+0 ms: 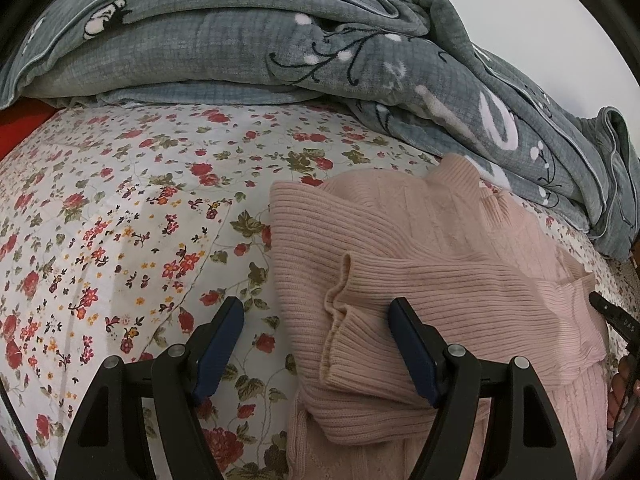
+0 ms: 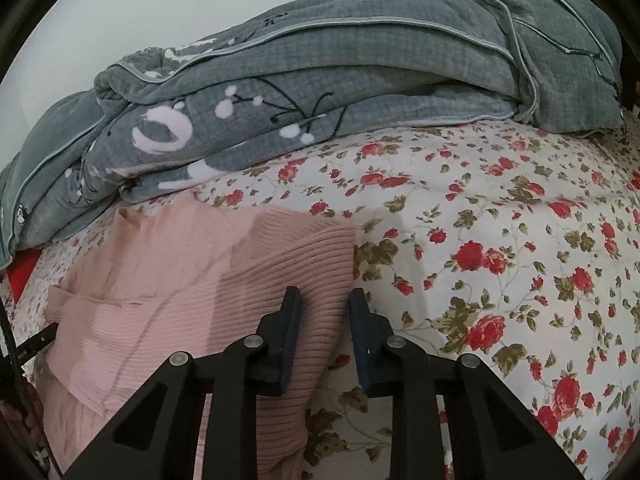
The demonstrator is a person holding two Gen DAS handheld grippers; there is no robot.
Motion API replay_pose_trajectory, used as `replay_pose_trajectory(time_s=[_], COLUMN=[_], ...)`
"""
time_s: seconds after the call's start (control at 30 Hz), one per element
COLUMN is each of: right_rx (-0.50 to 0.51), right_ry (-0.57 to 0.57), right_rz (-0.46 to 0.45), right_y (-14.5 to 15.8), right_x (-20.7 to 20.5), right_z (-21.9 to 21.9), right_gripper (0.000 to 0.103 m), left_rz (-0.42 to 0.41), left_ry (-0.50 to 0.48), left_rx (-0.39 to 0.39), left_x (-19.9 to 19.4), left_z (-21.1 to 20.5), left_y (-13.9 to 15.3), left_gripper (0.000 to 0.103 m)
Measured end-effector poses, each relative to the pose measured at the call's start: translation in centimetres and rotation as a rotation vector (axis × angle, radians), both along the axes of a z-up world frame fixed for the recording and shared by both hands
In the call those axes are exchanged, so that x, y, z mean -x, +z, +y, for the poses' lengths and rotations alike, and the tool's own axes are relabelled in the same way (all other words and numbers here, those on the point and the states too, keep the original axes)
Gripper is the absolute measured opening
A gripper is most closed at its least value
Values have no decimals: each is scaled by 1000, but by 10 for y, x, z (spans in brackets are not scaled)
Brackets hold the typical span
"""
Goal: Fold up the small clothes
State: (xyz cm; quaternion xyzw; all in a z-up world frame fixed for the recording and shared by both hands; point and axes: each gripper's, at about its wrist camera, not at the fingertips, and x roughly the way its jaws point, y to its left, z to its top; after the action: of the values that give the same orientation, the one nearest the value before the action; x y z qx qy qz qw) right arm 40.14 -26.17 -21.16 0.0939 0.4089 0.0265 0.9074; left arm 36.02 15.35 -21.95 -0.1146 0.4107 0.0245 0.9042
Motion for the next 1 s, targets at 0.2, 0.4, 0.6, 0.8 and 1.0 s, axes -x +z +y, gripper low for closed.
replay_pose_trajectory(time_s=[0.2, 0.4, 0.6, 0.8, 1.0], right_rx=[13, 11, 8, -3, -12], right_ry=[-9, -8, -9, -1, 1], right_rz=[7, 8, 11, 13, 9], right_y=[0, 0, 0, -1, 0], right_x=[-1, -1, -2, -3, -2], right_z=[1, 0, 0, -1, 0], right_gripper=[21, 21, 21, 22, 22], left_rz=[-1, -2, -18, -23, -19], left_ry=[0, 0, 8, 38, 42], left_rx=[3, 3, 2, 10, -16], left_x=[1, 1, 4, 7, 10], left_z=[0, 0, 0, 4, 1], left_y=[1, 1, 4, 5, 5], left_gripper=[74, 74, 74, 75, 75])
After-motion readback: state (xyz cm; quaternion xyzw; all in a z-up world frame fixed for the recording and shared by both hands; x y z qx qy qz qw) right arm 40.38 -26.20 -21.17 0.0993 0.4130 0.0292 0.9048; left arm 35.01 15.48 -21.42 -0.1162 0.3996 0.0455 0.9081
